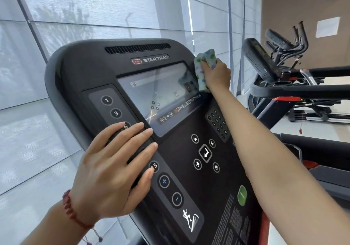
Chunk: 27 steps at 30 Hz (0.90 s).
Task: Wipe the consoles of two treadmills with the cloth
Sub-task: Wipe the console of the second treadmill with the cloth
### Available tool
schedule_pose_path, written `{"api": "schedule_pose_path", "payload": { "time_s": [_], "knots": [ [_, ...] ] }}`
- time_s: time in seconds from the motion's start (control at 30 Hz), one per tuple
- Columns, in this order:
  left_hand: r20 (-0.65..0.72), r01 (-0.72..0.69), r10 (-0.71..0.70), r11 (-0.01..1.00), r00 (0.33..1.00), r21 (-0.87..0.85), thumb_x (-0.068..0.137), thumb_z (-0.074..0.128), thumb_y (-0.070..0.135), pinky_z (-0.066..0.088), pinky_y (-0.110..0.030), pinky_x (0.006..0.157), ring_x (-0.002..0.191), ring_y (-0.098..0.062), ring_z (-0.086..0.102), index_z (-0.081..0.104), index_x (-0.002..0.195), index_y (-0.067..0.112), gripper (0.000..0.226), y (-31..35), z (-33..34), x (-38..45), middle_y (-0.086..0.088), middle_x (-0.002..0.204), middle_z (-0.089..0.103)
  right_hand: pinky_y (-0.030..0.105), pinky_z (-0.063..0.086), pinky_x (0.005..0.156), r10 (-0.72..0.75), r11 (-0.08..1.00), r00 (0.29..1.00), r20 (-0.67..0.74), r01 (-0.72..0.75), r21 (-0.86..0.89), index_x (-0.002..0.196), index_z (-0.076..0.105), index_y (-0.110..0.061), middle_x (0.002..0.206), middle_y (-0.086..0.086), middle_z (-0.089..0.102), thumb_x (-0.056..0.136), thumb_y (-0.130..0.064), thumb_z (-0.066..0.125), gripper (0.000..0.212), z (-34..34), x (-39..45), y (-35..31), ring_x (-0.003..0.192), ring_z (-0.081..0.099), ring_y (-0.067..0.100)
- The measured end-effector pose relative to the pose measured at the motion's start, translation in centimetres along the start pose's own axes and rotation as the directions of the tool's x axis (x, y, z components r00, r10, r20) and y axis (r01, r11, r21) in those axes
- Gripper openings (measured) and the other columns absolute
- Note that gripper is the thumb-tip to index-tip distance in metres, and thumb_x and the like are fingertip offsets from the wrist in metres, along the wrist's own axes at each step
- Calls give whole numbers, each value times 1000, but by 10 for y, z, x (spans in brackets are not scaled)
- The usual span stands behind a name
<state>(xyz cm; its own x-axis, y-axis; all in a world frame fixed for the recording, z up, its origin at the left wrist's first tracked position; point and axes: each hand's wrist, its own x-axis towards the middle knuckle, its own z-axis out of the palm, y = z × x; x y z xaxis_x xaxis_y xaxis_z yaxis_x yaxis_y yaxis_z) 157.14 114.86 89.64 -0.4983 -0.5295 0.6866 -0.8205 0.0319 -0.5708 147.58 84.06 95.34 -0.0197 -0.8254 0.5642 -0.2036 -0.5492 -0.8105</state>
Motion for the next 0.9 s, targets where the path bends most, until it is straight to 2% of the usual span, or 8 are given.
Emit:
{"api": "schedule_pose_path", "payload": {
  "time_s": [0.2, 0.37, 0.5, 0.67, 0.77, 0.9],
  "knots": [
    [24, -17, 17, 999, 1000, 28, 91, 40, 25, 40, -46, 99, 113, -31, 58, 72, 101, 4, 40, 0, -2, -4, -16, 117, 64, 32, 39, 76, 54, 998, 999, 7, -53, -46, 101, 61, -4, 104, 17, 65, 89, -45, 49, 44, -21, -20, 32, 103, 57, 34],
    [29, -19, 18, 999, 999, 34, 90, 41, 24, 39, -46, 99, 114, -31, 58, 72, 102, 4, 39, -1, -2, -4, -15, 117, 64, 28, 32, 75, 164, 984, 986, -6, -164, -66, 105, 61, -4, 109, 18, 64, 91, -43, 49, 43, -45, -54, 69, 105, 56, 34],
    [6, 2, -2, 1000, 1000, 19, 88, 42, 22, 40, -46, 97, 112, -31, 59, 73, 99, 3, 38, 2, 0, -3, -15, 115, 65, 27, 30, 74, 179, 983, 983, -39, -181, -41, 100, 62, -4, 105, 19, 66, 90, -40, 52, 39, -52, -78, 74, 102, 56, 34],
    [-32, 20, -19, 1000, 999, 0, 86, 44, 22, 42, -44, 95, 110, -30, 60, 74, 96, 4, 36, 4, 1, -2, -14, 112, 66, 24, 30, 70, 137, 991, 991, -13, -137, -8, 86, 59, -13, 81, 3, 55, 89, -41, 54, 29, -53, -111, 57, 79, 47, 20],
    [-27, 12, -11, 1000, 1000, 12, 86, 44, 23, 42, -44, 95, 109, -31, 60, 74, 96, 4, 36, 4, 1, -2, -14, 112, 67, 25, 34, 70, 88, 996, 996, 11, -88, 17, 78, 53, -19, 77, 0, 57, 87, -42, 56, 26, -53, -132, 43, 77, 50, 19],
    [-12, 12, -12, 999, 1000, 42, 87, 44, 23, 39, -43, 96, 108, -30, 61, 74, 95, 5, 36, 3, 1, -2, -14, 111, 67, 27, 38, 68, -30, 998, 999, 29, 28, 64, 76, 56, -15, 78, 3, 63, 85, -44, 58, 30, -48, -167, 22, 75, 56, 20]
  ]
}}
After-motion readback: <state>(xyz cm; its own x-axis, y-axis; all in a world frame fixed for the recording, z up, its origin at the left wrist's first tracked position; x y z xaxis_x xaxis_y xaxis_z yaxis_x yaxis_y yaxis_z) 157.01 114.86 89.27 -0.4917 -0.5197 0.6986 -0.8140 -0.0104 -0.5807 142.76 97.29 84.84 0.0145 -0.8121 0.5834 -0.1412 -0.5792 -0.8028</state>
